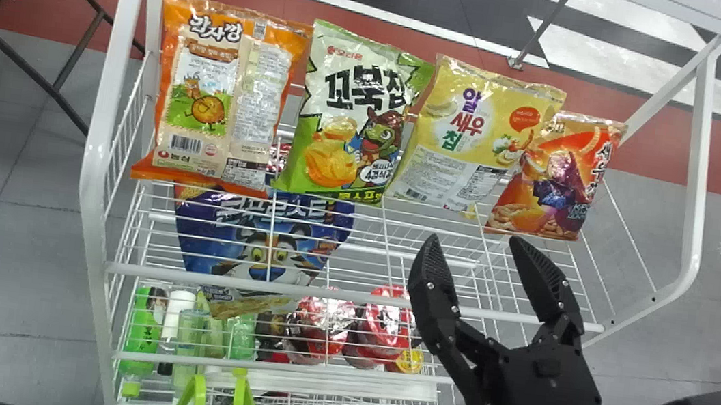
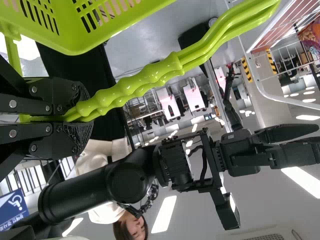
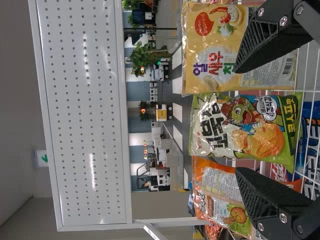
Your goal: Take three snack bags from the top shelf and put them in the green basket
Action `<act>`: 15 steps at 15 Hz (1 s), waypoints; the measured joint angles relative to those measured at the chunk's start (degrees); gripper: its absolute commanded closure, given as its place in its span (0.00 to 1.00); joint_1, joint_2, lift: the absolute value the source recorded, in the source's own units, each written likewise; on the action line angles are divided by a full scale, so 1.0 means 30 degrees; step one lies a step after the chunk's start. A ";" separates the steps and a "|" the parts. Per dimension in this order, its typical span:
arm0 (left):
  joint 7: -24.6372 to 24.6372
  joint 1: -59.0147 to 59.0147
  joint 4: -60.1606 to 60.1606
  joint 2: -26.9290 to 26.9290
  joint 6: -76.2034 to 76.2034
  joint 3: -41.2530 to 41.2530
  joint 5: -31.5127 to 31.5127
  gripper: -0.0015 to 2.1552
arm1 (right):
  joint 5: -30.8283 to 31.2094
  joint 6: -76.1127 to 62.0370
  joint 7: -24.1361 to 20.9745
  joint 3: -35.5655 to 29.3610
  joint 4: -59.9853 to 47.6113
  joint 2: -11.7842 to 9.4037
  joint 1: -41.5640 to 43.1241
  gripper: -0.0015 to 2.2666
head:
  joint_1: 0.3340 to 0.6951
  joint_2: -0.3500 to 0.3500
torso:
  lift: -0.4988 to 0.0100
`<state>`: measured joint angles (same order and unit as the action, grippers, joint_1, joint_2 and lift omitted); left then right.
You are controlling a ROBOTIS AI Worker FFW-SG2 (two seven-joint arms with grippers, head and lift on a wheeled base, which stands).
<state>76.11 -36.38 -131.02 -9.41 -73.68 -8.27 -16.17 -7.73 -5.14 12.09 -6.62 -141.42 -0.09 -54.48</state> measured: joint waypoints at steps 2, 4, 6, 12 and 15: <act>0.0000 -0.0025 0.0006 0.0006 0.0100 -0.0027 0.0000 0.56 | 0.0000 -0.0012 0.0032 -0.0009 -0.0006 0.0000 -0.0003 0.06 | 1.00 0.00 | 0.90; 0.0000 -0.0027 0.0002 0.0024 0.0128 -0.0060 -0.0001 0.56 | 0.0000 -0.0047 0.0040 -0.0030 -0.0023 0.0000 -0.0003 0.06 | 1.00 0.00 | 0.90; -0.0021 -0.0025 -0.0005 0.0024 0.0139 -0.0108 -0.0001 0.56 | 0.0008 -0.0058 0.0045 -0.0030 -0.0028 0.0000 -0.0003 0.06 | 1.00 0.00 | 0.90; 0.0014 -0.0002 -0.0026 0.0003 0.0141 -0.0144 0.0000 0.56 | 0.0144 -0.0022 0.0041 -0.0020 -0.0024 0.0000 0.0074 0.06 | 1.00 0.00 | 0.90; 0.0007 0.0001 -0.0052 0.0002 0.0115 -0.0223 0.0023 0.55 | 0.0403 0.1229 0.0041 0.0275 0.0431 0.0000 0.1013 0.06 | 1.00 0.00 | 0.90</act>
<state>76.13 -36.38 -131.18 -9.40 -73.34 -8.94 -16.10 -6.53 -1.45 12.22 -5.79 -140.12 -0.09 -51.44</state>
